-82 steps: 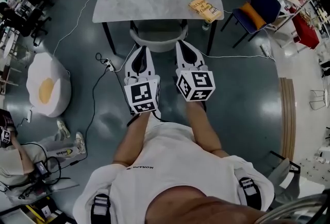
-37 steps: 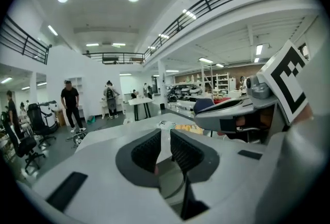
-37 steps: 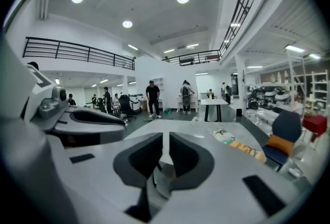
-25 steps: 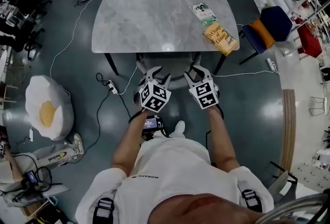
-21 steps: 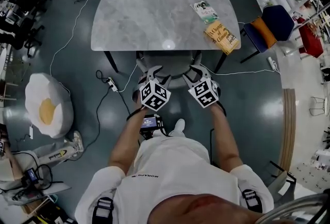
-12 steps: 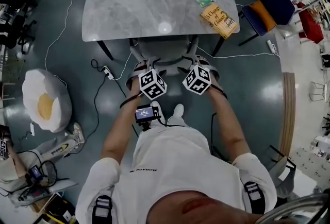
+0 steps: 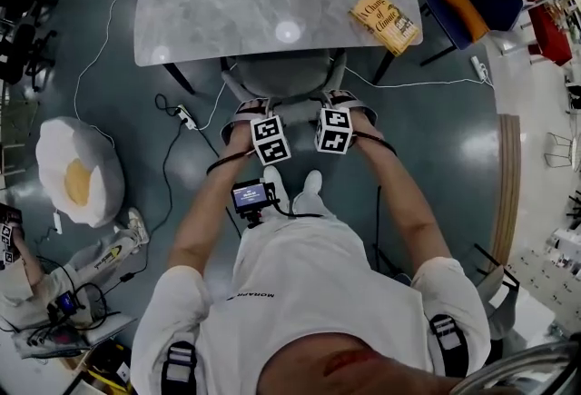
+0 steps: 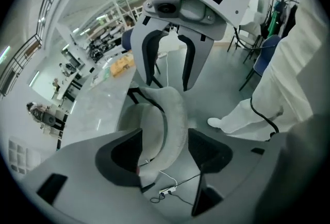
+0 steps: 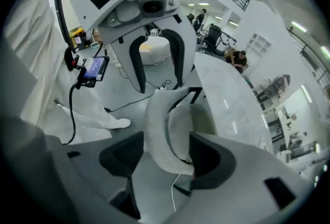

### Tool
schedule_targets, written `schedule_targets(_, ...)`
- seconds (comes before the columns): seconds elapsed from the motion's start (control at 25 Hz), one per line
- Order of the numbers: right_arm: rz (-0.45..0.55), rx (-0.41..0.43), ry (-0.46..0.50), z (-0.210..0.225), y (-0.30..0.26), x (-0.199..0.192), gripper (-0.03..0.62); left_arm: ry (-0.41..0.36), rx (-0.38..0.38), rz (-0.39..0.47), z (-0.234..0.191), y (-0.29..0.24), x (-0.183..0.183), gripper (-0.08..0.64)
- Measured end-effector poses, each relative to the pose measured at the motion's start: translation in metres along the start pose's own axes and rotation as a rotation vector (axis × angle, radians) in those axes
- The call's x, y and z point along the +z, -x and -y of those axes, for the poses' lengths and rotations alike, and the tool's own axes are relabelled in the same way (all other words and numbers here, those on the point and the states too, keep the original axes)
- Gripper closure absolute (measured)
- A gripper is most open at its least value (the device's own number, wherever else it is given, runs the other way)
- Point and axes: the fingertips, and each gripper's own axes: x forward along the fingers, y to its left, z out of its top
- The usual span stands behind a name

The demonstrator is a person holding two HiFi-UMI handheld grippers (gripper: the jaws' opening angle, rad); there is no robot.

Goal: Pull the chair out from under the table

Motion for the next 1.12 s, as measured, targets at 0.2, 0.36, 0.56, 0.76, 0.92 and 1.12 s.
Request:
schedule_targets(0.2,-0.044,0.058,0.048,-0.015,-0.027,-0.013,0.310,-0.066,-0.048,-0.040,0.011,-0.027,-0.009,0.285)
schedule_targets(0.36,-0.071,0.078,0.081,-0.026,-0.051,-0.023,0.307,-0.104,-0.061,-0.070,0.021,-0.051,-0.019,0.281)
schedule_targets(0.56,-0.089,0.058,0.113,-0.030,-0.075,-0.027,0.306,-0.154,-0.054,-0.118,0.031,-0.078,-0.032,0.281)
schedule_targets(0.76,-0.110,0.048,0.122,-0.033,-0.095,-0.031,0.306,-0.193,-0.014,-0.141,0.031,-0.094,-0.035,0.282)
schedule_targets(0.92,-0.147,0.054,0.133,-0.035,-0.107,-0.037,0.307,-0.206,-0.012,-0.168,0.029,-0.103,-0.042,0.299)
schedule_targets(1.12,-0.162,0.000,0.183,-0.028,-0.115,-0.040,0.384,-0.255,0.006,-0.189,0.028,-0.110,-0.044,0.381)
